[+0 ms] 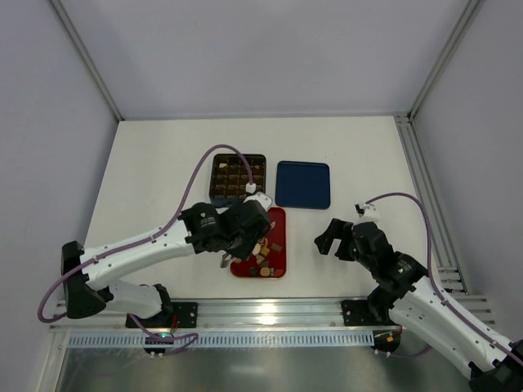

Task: Pack the chocolate

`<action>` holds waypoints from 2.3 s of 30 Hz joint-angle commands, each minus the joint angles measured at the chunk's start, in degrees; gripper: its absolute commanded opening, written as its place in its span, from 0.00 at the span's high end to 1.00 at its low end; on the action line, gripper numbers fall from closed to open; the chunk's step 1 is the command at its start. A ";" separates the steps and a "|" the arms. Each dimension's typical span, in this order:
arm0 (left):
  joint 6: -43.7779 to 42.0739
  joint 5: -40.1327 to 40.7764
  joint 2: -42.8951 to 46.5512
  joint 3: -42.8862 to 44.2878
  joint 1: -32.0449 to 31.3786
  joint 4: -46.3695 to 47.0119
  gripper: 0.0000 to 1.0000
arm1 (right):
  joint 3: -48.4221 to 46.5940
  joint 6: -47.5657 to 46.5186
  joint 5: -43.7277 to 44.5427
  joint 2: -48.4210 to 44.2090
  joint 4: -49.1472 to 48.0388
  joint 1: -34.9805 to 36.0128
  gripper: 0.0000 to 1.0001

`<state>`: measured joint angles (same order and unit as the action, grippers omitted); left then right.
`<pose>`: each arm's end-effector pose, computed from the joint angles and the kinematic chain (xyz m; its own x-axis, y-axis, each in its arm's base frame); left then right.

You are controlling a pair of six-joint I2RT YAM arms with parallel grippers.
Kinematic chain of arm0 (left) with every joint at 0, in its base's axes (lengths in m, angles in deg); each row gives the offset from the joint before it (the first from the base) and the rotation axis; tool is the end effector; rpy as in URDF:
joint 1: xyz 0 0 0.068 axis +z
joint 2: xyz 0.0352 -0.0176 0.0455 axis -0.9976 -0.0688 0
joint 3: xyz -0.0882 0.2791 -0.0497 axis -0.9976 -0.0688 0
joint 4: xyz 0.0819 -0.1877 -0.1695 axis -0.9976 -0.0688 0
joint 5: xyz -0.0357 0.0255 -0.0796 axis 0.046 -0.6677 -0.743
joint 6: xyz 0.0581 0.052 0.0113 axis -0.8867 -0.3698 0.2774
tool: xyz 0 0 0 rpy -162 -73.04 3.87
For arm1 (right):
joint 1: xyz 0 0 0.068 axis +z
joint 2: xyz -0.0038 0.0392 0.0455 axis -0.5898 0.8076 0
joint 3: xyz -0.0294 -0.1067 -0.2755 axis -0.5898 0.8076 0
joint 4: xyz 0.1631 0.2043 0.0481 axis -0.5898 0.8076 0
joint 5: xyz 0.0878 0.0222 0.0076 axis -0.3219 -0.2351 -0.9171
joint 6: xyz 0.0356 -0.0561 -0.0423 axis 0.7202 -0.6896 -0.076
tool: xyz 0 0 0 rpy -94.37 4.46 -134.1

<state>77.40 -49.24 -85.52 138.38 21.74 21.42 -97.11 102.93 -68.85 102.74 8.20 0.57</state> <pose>0.1304 -0.2273 0.3202 -0.7650 0.3952 -0.5085 0.4731 0.8806 -0.0275 0.1176 0.0729 0.1967 -0.6788 0.2915 -0.6740 -0.0462 0.8991 0.4353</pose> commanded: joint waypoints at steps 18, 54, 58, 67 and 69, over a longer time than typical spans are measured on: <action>6.53 1.04 -1.03 -5.82 -8.55 1.90 0.58 | 0.14 0.53 1.54 -1.98 0.47 0.21 0.00; 5.31 1.22 -4.89 -6.26 -9.95 1.73 0.67 | 0.05 0.53 1.63 -1.63 0.65 0.21 0.00; 5.13 2.09 -4.11 -4.94 -9.95 0.32 0.69 | 0.05 0.62 1.71 -1.63 0.38 0.21 0.00; 4.69 4.21 -2.43 -2.74 -9.95 -1.09 0.69 | 0.05 0.71 1.71 -1.63 0.47 0.21 0.00; 4.69 4.73 -2.17 -2.30 -9.95 -1.26 0.70 | 0.05 0.62 1.71 -1.63 0.56 0.21 0.00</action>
<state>82.60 -47.03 -89.95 133.40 12.12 21.09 -96.82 103.15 -68.41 101.29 9.32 0.57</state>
